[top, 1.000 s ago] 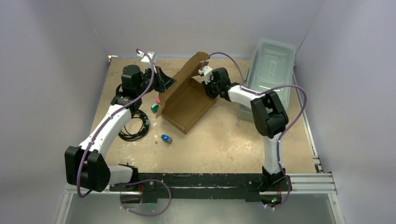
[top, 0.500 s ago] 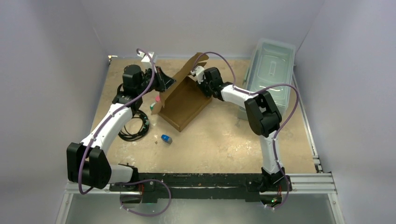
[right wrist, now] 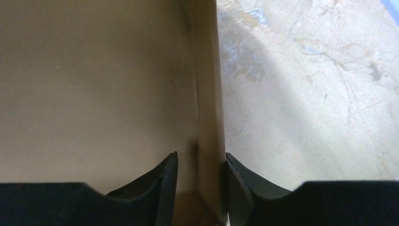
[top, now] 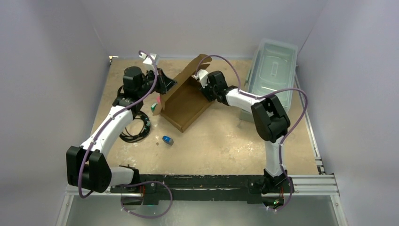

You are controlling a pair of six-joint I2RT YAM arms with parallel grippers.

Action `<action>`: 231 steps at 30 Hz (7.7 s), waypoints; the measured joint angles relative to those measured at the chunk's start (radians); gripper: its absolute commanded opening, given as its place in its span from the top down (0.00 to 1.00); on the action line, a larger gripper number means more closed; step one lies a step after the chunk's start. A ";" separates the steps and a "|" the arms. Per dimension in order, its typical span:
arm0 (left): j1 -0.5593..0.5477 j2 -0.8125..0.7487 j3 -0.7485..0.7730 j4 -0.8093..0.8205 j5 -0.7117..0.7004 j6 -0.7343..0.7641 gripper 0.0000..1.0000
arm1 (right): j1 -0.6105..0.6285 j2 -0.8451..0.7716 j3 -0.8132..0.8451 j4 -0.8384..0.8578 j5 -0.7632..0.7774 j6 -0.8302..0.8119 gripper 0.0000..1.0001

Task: Fold the paper box

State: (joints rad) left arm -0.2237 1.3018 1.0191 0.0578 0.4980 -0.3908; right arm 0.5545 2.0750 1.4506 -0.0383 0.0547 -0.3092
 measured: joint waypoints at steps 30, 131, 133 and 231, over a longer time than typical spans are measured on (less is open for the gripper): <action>-0.001 0.127 0.258 -0.164 0.082 0.340 0.56 | -0.248 -0.821 -0.417 -0.235 -0.834 -0.286 0.13; -0.420 0.076 0.202 -0.335 -0.312 0.719 1.00 | -0.145 -0.353 0.298 -0.821 -0.805 -0.838 0.50; -0.420 0.080 0.202 -0.334 -0.319 0.724 1.00 | -0.144 -0.348 0.298 -0.826 -0.797 -0.843 0.68; -0.196 0.287 -0.479 0.783 -0.518 -1.071 0.42 | -0.140 -0.215 0.330 -0.662 -0.886 -0.441 1.00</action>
State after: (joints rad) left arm -0.4198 1.5890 0.5404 0.8406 -0.0196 -1.4616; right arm 0.4141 1.8603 1.7805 -0.7002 -0.8310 -0.7502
